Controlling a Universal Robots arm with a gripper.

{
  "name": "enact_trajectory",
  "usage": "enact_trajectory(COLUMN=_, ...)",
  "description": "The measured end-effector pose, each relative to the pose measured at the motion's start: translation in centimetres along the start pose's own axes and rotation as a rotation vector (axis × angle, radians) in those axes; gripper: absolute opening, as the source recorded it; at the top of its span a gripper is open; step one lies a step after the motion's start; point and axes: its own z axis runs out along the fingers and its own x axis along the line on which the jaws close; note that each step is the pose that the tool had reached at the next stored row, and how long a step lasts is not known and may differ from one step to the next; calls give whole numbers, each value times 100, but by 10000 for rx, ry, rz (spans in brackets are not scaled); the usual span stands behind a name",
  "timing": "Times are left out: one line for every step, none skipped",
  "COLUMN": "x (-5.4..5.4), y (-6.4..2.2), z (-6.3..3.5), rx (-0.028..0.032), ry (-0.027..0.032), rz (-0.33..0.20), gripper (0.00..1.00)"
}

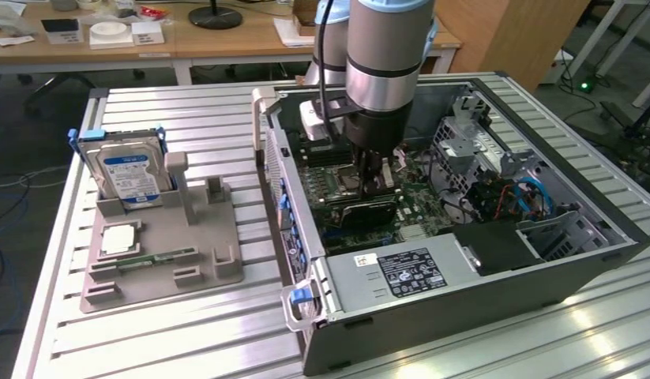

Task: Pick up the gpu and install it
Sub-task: 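Press down on the gpu until it lock into place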

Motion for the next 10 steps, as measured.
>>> enact_trajectory(x=0, y=1, z=0, rx=1, ry=0, rz=1, gripper=11)
enact_trajectory(x=0, y=3, z=-1, rx=1, ry=1, rz=1, gripper=11)
enact_trajectory(x=1, y=22, z=-3, rx=-3, ry=2, rz=3, gripper=11)
enact_trajectory(x=0, y=35, z=-4, rx=-52, ry=-1, rz=5, gripper=11)
enact_trajectory(x=0, y=42, z=-5, rx=-191, ry=2, rz=5, gripper=11)
enact_trajectory(x=0, y=52, z=-7, rx=-336, ry=3, rz=10, gripper=11)
enact_trajectory(x=0, y=57, z=-8, rx=-529, ry=7, rz=17, gripper=11)
enact_trajectory(x=0, y=63, z=-8, rx=-707, ry=7, rz=22, gripper=11)
enact_trajectory(x=0, y=69, z=-8, rx=-871, ry=8, rz=26, gripper=11)
enact_trajectory(x=0, y=72, z=-9, rx=-1051, ry=10, rz=31, gripper=11)
